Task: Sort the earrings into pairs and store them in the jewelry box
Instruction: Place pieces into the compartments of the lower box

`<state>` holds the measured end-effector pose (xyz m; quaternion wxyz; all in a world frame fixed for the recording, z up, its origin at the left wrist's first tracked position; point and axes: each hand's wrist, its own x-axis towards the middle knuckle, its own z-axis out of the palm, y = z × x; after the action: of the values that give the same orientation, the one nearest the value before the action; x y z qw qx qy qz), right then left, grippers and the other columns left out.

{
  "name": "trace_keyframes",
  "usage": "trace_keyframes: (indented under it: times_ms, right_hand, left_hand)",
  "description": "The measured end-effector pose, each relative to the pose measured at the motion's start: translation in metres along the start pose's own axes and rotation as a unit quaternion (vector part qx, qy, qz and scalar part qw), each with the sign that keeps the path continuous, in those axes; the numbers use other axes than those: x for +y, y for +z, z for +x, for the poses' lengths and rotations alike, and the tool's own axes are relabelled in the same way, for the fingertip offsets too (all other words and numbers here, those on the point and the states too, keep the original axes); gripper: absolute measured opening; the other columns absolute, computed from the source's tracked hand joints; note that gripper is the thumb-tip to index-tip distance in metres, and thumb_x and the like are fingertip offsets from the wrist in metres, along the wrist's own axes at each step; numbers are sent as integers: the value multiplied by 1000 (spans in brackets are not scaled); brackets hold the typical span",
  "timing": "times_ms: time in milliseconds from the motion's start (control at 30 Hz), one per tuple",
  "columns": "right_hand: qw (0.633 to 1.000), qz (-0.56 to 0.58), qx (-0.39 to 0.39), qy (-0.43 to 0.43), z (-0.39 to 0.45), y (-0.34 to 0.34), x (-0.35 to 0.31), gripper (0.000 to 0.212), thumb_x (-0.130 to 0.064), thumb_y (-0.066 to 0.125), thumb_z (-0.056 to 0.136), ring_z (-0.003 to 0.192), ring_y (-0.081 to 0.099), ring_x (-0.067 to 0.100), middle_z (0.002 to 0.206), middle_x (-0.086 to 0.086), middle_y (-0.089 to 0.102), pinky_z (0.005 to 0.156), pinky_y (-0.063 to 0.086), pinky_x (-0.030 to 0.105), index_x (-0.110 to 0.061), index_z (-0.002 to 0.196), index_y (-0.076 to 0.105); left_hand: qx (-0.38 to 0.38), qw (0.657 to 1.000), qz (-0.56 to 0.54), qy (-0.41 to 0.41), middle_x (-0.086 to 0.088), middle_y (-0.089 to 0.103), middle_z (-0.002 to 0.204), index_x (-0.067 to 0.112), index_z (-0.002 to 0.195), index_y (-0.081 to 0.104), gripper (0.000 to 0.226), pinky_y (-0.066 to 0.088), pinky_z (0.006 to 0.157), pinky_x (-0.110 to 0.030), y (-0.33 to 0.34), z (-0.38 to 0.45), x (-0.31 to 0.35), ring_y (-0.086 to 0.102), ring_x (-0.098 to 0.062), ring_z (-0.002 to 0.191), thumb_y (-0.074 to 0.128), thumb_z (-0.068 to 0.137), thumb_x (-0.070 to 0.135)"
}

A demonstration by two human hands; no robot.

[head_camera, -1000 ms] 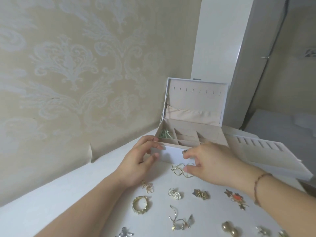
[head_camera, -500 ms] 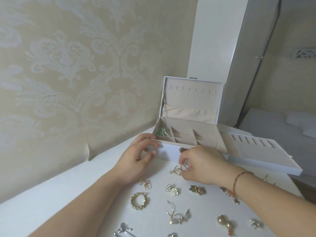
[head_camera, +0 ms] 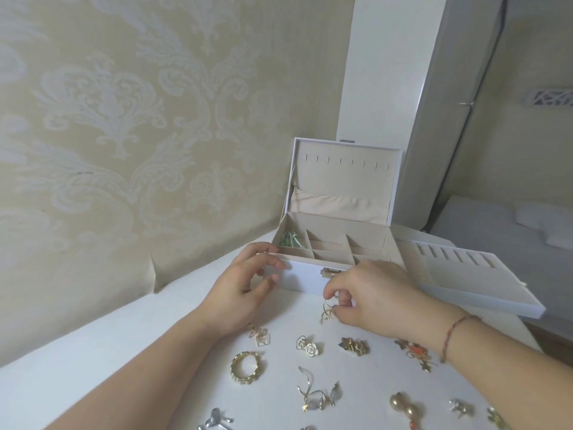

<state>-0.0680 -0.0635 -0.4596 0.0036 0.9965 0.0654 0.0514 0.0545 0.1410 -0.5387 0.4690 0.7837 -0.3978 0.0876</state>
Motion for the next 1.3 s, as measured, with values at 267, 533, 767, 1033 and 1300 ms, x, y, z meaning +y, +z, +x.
trace_keyframes:
  times_ms: [267,533,767,1033,1300]
  right_hand:
    - [990,84,106,48,64,-38,54,21,-30,67,83,76,58,1,87,-18,70,76,49,28,-36,103,70]
    - [989,-105,40,99,123,14,70,28,-39,55,90,106,60,21,115,-5,64,83,48,30,-37,116,64]
    - [980,-95,36,168,133,30,71,22,-26,58,84,96,64,27,107,1,67,71,45,29,-24,102,71]
    - [974,90,141,155,100,-11,72,32,-16,55,77,100,61,20,106,-8,67,89,52,36,-37,97,68]
    - [996,54,48,59,-40,-21,45,13,-41,61,87,62,56,-3,75,-19,68,64,45,23,-41,99,65]
  left_hand:
    - [2,1000,6,8,25,45,126,46,101,59,19,47,89,-34,1,1,-1,53,-11,100,46,87,47]
    - [0,1000,4,5,27,43,126,44,101,58,19,47,86,-35,1,2,-3,53,-11,99,45,87,48]
    - [-1,1000,6,1,27,43,125,42,99,60,19,47,84,-40,1,2,-5,53,-13,97,46,87,46]
    - [4,1000,0,2,24,46,125,42,97,61,19,48,86,-42,1,3,-6,53,-14,96,47,87,46]
    - [2,1000,7,11,24,46,123,45,95,61,18,45,87,-29,1,2,-5,53,-13,95,46,85,49]
